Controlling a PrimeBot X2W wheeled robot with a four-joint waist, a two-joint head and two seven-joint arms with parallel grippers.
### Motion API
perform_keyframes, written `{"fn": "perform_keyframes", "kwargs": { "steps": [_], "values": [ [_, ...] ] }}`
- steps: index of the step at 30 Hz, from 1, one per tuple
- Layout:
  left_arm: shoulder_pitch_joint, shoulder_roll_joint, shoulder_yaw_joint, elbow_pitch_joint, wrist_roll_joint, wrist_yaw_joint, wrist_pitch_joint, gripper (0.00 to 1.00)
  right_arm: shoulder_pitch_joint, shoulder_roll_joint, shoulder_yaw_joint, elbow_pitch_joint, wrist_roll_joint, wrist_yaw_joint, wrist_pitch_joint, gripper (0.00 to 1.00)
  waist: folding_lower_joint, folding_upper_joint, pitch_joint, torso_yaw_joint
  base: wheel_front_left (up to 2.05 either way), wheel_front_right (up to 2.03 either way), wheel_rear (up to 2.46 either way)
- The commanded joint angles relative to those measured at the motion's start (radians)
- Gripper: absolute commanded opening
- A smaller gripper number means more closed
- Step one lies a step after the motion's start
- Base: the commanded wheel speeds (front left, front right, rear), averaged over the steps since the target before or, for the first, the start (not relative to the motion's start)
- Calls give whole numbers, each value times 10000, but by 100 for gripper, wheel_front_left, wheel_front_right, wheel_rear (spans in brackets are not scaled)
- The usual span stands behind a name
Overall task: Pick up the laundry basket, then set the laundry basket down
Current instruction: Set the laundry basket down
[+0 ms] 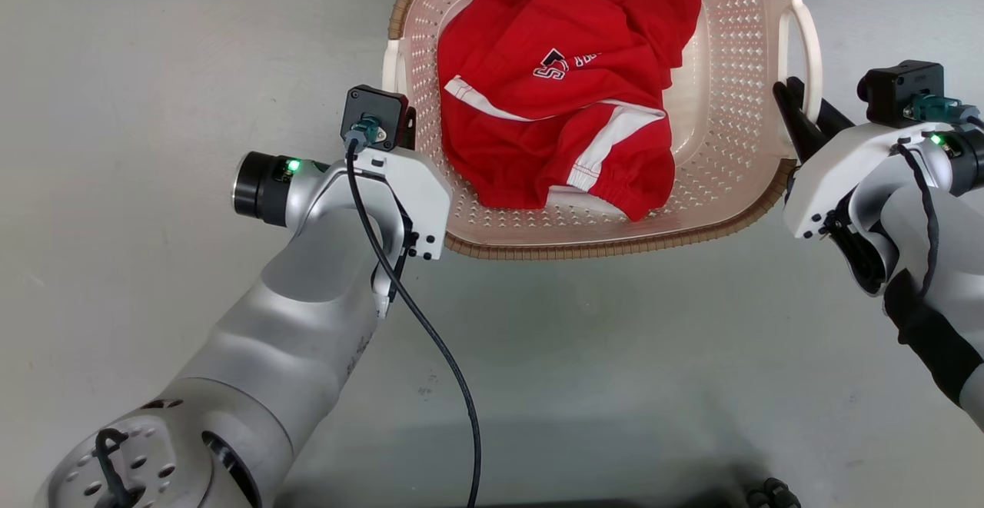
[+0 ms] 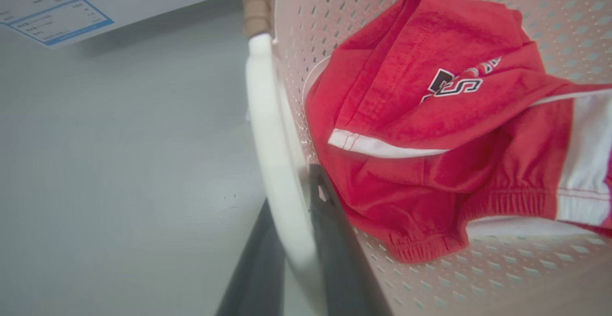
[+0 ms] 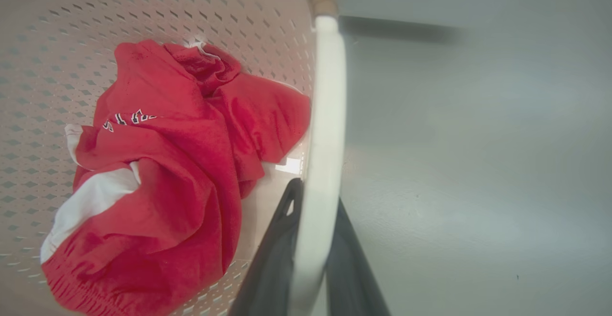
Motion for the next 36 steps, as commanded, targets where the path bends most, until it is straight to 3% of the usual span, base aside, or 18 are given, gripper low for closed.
{"fn": "perform_keyframes", "kwargs": {
  "steps": [1,16,17,18,36],
  "values": [
    [-142,316,-3,31,199,169,-149,0,472,-337,17,42,-79,44,-137,0,0,0,-5,-1,0,0,0],
    [-132,316,-19,85,208,119,-182,0,615,-334,99,129,198,44,-137,0,0,0,21,-76,0,0,0],
    [-122,316,64,57,104,211,-224,41,617,-305,120,264,339,44,-135,73,0,0,57,-88,0,0,0],
    [-105,316,66,39,102,258,-223,100,612,-283,154,363,381,44,-95,100,0,0,78,-96,0,0,0],
    [38,315,62,-573,-163,477,-208,100,369,-266,674,419,919,44,-110,100,0,0,258,-46,0,0,0]
  ]
}}
